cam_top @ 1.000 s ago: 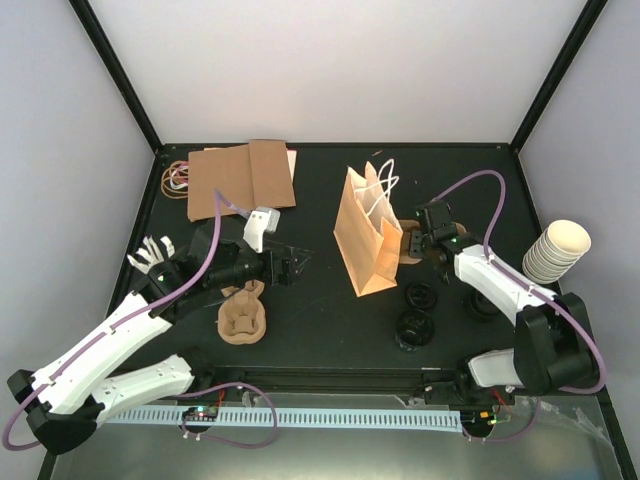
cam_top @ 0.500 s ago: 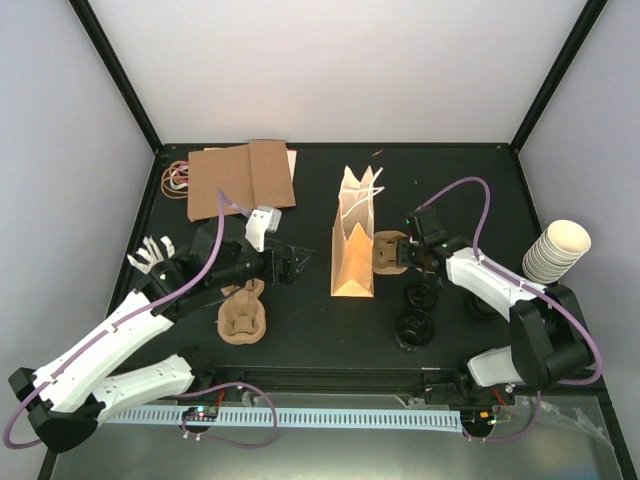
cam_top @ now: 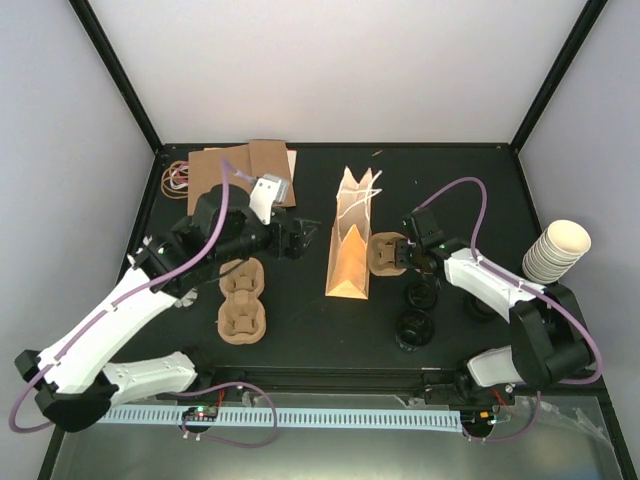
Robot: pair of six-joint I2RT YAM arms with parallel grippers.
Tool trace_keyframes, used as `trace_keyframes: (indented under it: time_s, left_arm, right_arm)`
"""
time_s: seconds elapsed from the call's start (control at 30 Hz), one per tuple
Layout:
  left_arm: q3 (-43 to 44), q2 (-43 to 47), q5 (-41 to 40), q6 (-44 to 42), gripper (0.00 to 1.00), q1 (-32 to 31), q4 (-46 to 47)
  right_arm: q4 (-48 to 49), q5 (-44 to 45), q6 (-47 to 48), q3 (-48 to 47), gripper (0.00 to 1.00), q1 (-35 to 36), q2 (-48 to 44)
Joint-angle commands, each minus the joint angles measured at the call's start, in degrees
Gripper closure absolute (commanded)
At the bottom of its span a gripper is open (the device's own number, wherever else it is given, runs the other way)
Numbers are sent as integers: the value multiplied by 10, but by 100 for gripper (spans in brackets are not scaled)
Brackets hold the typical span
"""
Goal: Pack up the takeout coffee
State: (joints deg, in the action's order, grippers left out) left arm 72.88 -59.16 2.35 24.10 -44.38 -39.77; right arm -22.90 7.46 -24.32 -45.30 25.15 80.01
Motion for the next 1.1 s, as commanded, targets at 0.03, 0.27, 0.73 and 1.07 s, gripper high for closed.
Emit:
trace_keyframes:
  time_s: [0.03, 0.27, 0.73, 1.07]
  left_arm:
    - [91, -77, 15, -58, 3, -5, -51]
    - [215, -191, 21, -104, 31, -18, -118]
    - [431, -381, -74, -206, 60, -63, -238]
    - [470, -432, -100, -217, 64, -66, -258]
  right_arm:
    - [-5, 22, 8, -21, 60, 3, -16]
    - [-10, 27, 12, -25, 60, 2, -28]
    - [-19, 28, 22, -36, 59, 2, -45]
    - [-24, 31, 25, -36, 59, 3, -61]
